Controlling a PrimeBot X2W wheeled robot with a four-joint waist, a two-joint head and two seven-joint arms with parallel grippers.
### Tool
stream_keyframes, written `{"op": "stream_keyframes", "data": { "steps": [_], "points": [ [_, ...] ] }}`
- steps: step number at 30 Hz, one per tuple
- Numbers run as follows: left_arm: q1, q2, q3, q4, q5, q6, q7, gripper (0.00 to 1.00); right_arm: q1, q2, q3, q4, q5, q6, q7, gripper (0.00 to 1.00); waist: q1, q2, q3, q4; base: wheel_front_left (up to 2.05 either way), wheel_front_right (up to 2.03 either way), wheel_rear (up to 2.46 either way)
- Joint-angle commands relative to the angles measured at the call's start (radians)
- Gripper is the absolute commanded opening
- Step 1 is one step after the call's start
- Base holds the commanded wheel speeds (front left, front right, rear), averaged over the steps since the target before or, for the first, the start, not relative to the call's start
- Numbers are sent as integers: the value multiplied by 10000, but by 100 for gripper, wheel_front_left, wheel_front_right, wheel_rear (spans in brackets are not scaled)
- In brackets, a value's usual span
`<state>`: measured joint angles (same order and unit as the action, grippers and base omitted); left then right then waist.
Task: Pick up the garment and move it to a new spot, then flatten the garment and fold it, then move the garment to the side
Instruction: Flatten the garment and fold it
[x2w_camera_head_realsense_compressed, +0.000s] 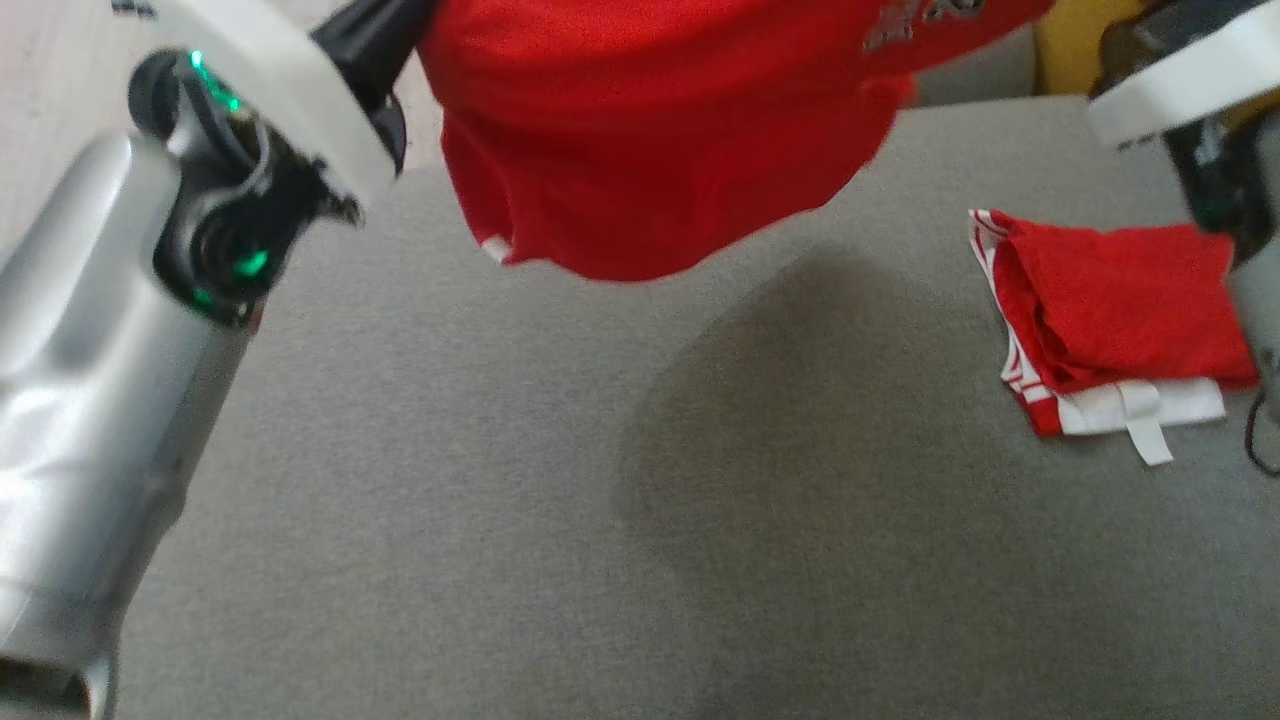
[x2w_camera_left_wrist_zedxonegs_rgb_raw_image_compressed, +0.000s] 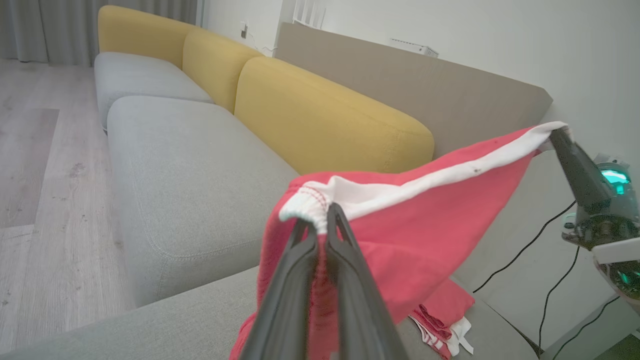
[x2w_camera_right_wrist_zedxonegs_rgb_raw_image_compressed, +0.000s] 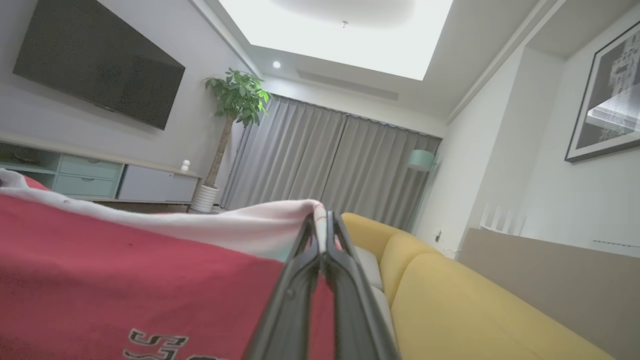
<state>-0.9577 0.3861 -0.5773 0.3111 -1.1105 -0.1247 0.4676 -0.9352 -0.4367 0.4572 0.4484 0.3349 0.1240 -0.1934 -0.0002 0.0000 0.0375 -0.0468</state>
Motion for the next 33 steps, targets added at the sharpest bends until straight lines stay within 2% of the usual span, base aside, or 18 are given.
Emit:
{"op": "stream_keyframes", "data": {
  "steps": [1,11,17,21,25,30,33],
  "points": [
    [-102,620,318,-484,-127,-59,-141,0,246,-95,159,-307,131,67,113,0,2,0,-217,190,0,0,0],
    [2181,2045,100,-2695,-184,-54,-1014,0,2776,-1205,785,-2080,886,67,1343,0,2,0,-169,418,0,0,0],
    [2804,2365,94,-3406,622,42,-1861,0,2980,-1488,451,-2924,965,67,1929,0,2,0,590,504,0,0,0],
    [2480,2152,57,-3150,1081,38,-2305,0,2287,-1380,469,-2943,916,67,2175,0,2,0,1371,572,0,0,0],
    [1498,1868,-76,-2324,1645,-2,-2658,0,1019,-1223,801,-2393,795,67,2302,0,2,0,2260,680,0,0,0],
    [-310,1384,-234,-743,2174,-45,-3319,0,-1279,-904,1755,-894,593,67,2166,0,2,0,3169,702,0,0,0],
    [-1671,1040,-307,277,2449,-53,-3881,0,-2891,-568,2014,374,379,67,1696,0,2,0,3540,697,0,0,0]
  ]
}}
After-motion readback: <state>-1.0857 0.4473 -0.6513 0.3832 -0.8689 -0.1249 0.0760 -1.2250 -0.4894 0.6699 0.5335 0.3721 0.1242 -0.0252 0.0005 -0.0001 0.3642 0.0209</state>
